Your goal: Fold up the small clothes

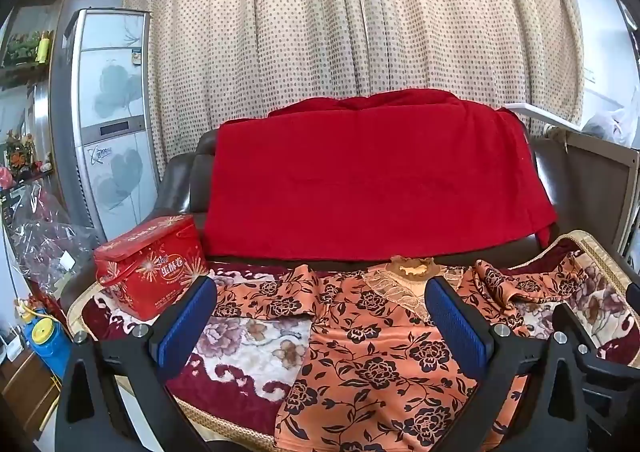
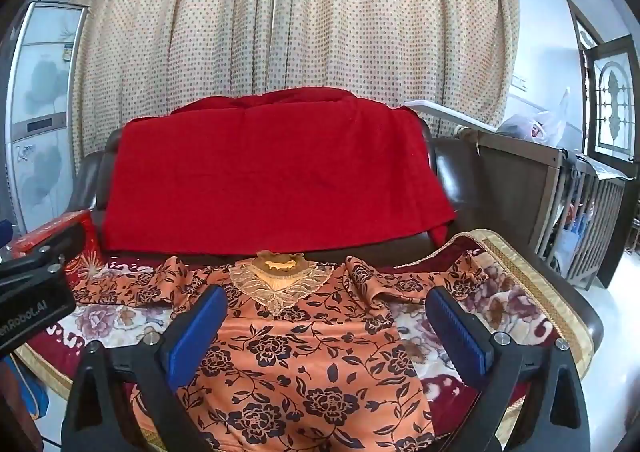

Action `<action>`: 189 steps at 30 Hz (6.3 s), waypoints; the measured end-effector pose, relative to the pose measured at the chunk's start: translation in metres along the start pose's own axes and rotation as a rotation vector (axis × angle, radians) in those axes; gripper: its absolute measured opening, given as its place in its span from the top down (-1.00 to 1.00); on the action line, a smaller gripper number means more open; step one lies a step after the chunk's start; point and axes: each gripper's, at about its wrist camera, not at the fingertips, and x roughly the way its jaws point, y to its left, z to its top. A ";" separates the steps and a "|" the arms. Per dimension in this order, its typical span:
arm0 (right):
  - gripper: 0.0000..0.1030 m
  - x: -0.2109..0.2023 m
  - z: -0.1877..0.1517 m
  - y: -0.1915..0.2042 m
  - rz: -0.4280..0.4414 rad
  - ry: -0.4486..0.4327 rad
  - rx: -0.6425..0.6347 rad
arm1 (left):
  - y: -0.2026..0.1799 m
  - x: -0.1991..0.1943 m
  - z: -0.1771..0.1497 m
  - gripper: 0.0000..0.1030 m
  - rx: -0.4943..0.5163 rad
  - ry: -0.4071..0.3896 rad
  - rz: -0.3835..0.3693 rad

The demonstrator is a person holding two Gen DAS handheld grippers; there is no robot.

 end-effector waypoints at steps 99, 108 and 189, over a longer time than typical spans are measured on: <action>0.88 0.429 -0.059 -0.331 -0.056 0.296 0.931 | -0.054 0.346 -0.125 -1.00 -0.029 0.466 -0.227; 0.88 0.380 0.035 -0.131 0.375 0.248 0.631 | 0.020 0.354 -0.098 -1.00 -0.098 0.417 -0.002; -0.58 0.412 0.030 0.041 0.585 0.617 0.453 | 0.097 0.374 -0.074 -0.51 -0.205 0.306 0.016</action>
